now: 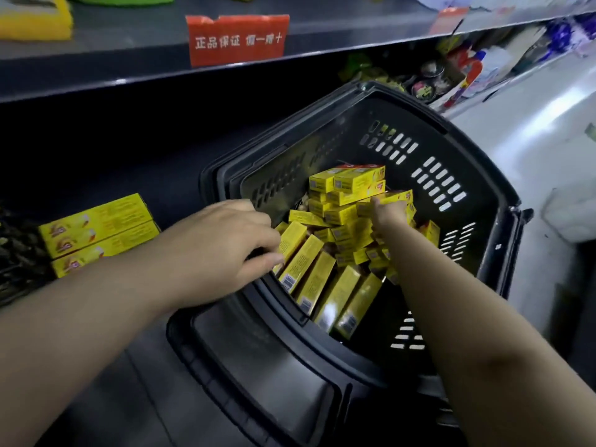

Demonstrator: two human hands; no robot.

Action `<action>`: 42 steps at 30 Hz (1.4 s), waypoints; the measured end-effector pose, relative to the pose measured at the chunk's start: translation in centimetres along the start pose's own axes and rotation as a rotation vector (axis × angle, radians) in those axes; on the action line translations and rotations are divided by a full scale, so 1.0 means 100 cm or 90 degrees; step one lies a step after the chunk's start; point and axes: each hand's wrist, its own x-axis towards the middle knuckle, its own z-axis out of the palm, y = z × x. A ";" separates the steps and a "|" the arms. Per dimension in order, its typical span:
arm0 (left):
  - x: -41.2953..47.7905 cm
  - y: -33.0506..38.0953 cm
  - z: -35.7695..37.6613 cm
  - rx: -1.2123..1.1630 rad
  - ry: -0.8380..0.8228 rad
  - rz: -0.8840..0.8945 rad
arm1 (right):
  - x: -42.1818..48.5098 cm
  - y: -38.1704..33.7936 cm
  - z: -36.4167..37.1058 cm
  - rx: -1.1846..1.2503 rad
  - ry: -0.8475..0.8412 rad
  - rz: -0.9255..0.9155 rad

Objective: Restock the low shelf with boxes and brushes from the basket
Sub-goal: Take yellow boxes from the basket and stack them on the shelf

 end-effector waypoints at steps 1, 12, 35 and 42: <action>0.002 -0.001 -0.001 -0.005 -0.009 0.006 | 0.005 -0.001 0.001 0.079 0.001 0.017; 0.012 0.001 0.002 0.028 -0.074 0.018 | -0.037 -0.027 0.002 0.271 -0.122 0.144; 0.028 0.017 -0.002 -0.971 0.175 -0.363 | -0.109 -0.040 -0.001 0.069 -0.377 -0.164; 0.027 0.015 -0.001 -0.844 0.143 -0.360 | 0.002 -0.044 0.034 -0.051 -0.013 -0.036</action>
